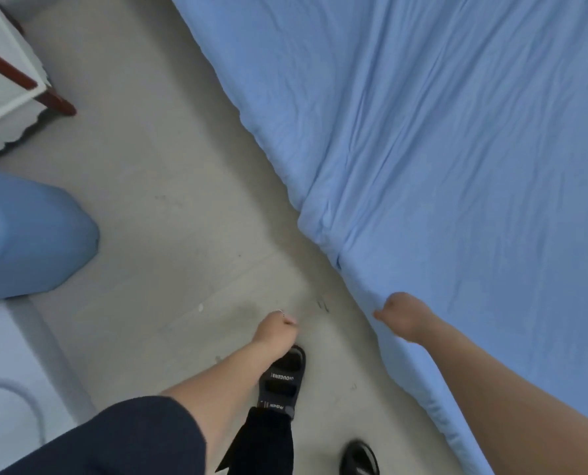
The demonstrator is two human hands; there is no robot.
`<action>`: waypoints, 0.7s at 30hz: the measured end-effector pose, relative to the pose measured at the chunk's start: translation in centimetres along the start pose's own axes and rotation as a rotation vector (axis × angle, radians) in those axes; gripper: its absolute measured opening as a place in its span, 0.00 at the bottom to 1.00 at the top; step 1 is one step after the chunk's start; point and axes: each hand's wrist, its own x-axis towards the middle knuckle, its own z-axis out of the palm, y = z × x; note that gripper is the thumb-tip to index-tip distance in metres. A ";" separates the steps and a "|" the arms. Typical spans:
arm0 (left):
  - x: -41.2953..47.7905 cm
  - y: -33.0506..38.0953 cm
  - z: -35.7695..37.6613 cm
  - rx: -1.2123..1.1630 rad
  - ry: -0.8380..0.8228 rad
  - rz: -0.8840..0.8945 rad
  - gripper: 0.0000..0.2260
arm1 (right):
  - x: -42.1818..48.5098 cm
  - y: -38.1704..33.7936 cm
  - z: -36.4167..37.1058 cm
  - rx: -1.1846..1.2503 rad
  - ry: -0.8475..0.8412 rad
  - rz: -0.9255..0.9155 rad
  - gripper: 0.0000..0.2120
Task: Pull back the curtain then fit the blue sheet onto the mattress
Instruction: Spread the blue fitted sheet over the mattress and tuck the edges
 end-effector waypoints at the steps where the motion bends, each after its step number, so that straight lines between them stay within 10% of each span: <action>1: 0.0 0.4 -1.7 -0.020 0.037 0.006 0.06 | 0.1 -1.5 -1.5 0.034 0.060 -0.060 0.13; 9: 4.6 8.9 -12.3 -0.527 0.298 0.000 0.07 | 5.4 -13.4 -11.1 0.259 0.233 -0.280 0.04; 16: 13.5 20.5 -14.0 -0.466 0.153 0.055 0.31 | 12.9 -19.1 -17.7 0.311 0.147 -0.306 0.07; 21: 14.6 22.6 -13.3 -0.414 0.129 0.069 0.27 | 15.3 -21.0 -20.4 0.333 0.084 -0.297 0.10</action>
